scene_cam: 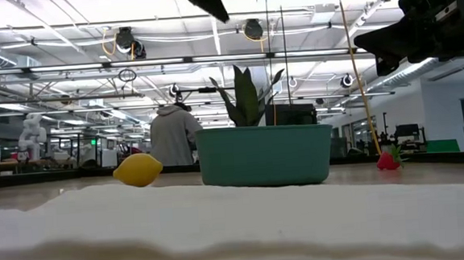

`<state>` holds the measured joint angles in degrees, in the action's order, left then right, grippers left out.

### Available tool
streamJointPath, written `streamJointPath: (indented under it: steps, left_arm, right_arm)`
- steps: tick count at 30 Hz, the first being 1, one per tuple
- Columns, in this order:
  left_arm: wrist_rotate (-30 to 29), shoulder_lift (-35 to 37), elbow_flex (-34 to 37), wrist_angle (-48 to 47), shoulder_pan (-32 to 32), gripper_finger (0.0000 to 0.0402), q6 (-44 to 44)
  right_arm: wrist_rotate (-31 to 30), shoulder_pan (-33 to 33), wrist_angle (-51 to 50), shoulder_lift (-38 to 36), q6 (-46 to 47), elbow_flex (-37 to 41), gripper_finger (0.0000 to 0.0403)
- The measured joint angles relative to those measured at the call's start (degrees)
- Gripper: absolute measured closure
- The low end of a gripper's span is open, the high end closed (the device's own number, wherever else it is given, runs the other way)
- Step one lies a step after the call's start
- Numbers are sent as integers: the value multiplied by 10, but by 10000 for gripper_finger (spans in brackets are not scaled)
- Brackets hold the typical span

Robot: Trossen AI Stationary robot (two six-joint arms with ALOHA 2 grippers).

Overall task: Pick and placing Produce into tupperware
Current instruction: Put the strawberry into the green bin

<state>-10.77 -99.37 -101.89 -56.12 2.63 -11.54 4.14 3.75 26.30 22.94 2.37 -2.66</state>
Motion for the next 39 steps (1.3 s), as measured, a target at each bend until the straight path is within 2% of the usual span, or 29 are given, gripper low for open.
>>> streamJointPath:
  steps: [11,17,29,35,39]
  left_arm:
    - [-19,113,0,5,-8,399,-2]
    - [18,169,1,4,-7,399,-21]
    - [18,294,3,4,-8,395,-29]
    - [17,363,41,4,-8,399,-10]
    - [30,412,97,47,-8,398,8]
  right_arm:
    - [0,0,0,0,0,0,403]
    - [0,0,0,0,0,0,403]
    - [0,0,0,4,0,0,403]
    - [0,0,0,4,0,0,403]
    - [0,0,0,4,0,0,403]
